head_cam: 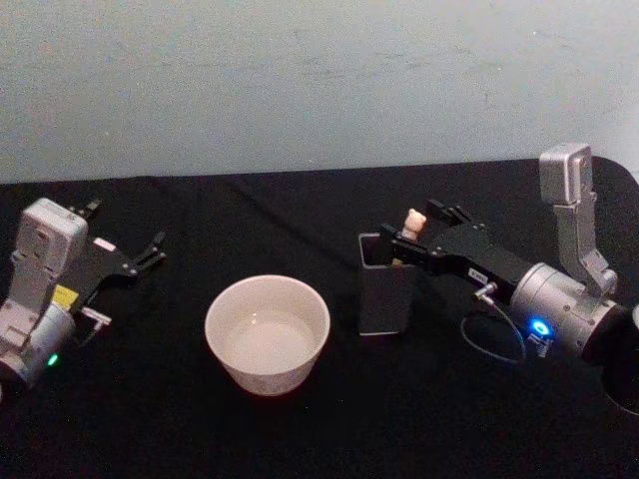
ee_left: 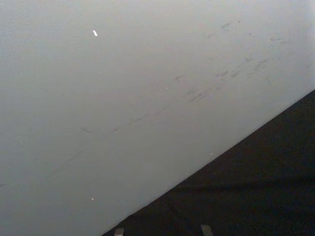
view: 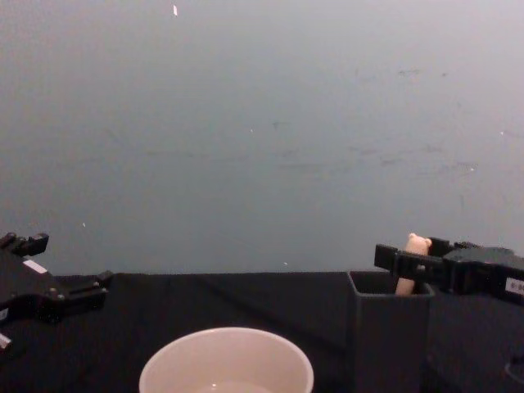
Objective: Pick up the stirring spoon with one hand, stir inside the cup, then place it back in its original position.
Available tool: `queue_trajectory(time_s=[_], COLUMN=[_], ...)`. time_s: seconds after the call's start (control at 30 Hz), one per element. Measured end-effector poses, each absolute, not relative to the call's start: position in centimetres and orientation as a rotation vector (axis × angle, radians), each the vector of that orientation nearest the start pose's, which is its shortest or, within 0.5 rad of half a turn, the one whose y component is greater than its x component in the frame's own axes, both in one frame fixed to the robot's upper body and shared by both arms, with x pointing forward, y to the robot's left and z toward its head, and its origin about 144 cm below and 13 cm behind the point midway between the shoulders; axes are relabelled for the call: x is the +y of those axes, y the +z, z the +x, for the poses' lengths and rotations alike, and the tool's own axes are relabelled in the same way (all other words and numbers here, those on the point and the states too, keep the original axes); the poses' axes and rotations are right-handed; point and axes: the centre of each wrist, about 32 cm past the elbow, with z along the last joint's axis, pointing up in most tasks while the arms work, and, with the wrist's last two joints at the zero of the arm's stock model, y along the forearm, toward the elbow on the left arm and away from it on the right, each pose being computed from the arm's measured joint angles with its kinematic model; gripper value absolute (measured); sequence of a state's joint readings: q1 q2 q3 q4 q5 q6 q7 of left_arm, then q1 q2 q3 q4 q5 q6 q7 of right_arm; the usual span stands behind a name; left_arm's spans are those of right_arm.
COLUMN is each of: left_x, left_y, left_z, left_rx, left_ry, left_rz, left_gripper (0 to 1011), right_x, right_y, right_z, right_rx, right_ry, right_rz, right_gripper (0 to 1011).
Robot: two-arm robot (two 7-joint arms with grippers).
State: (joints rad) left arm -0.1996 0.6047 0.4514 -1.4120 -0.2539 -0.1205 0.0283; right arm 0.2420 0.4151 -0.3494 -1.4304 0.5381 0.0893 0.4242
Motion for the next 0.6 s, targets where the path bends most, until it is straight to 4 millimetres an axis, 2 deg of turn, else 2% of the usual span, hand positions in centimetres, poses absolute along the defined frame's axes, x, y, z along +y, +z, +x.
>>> queue_trajectory(time_s=[0.6], left_x=[30.97], left_y=[113.98], left_z=[48.86], left_rx=[-0.285], left_ry=[1.248], left_rz=[0.304], left_gripper=[1001], right_x=[-26.45], right_y=[116.46], right_z=[51.24], right_rx=[0.144], right_ry=[-0.887], right_rz=[-0.026], right_gripper=[1000])
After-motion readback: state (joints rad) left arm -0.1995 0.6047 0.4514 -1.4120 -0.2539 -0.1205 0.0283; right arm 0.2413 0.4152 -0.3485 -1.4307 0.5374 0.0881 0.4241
